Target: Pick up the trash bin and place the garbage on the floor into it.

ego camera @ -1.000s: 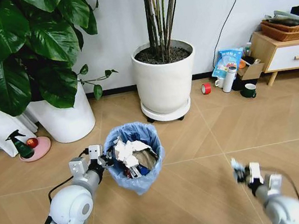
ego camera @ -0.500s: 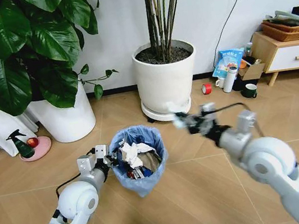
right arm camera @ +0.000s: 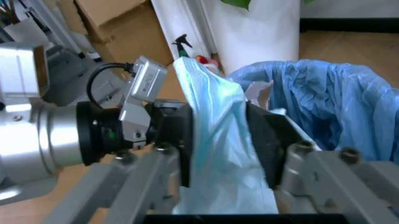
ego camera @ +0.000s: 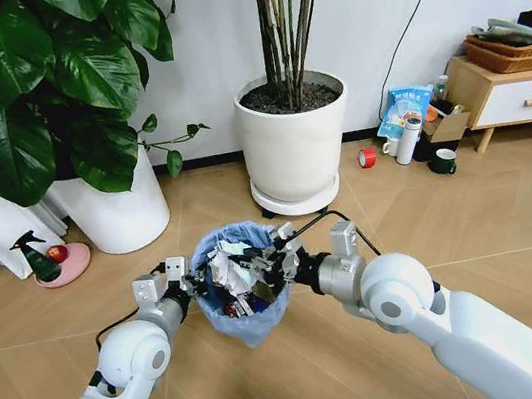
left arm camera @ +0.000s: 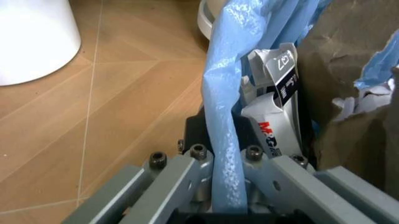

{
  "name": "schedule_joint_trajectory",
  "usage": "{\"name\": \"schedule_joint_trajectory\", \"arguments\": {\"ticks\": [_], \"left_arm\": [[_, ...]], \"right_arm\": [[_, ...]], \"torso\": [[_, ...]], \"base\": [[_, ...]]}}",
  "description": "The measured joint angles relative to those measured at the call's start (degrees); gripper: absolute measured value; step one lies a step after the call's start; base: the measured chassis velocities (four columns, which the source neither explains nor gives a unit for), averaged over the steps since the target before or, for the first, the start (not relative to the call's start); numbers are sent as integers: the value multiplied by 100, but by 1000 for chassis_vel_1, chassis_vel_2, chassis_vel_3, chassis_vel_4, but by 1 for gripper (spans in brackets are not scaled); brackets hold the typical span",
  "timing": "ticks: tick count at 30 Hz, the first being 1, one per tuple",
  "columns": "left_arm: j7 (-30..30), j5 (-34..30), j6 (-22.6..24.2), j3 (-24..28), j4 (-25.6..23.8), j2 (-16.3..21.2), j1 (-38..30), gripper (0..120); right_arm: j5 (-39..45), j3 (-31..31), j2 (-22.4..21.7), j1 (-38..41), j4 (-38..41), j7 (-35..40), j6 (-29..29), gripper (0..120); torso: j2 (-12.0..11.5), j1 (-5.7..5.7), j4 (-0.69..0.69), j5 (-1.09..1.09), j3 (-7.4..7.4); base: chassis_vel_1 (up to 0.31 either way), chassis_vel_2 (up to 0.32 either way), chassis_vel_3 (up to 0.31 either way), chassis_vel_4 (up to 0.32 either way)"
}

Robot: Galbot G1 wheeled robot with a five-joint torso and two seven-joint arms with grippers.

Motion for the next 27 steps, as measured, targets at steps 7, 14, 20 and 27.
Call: {"name": "schedule_joint_trajectory", "arguments": {"ticks": [7,14,20,27], "left_arm": [[8,1,-9,-23,-13,6,-17,0],[17,1,-16,-25,9,-9,-45,0],[20,31,-32,-137,39,-36,-6,0],[98,321,-92,-270,-52,-17,210,0]], "right_arm": [[-58,72,-39,15,2,0,13,64],[-232,183,-62,28,2,-17,59,87],[-889,844,-110,-453,77,147,263,100],[-1993,1721,-94,-1323,86,550,583,100]], "torso": [[0,0,0,1,0],[0,0,0,0,0],[0,0,0,1,-1],[0,0,1,2,-1]], "base": [[0,0,0,0],[0,0,0,0],[0,0,0,0],[0,0,0,0]]}}
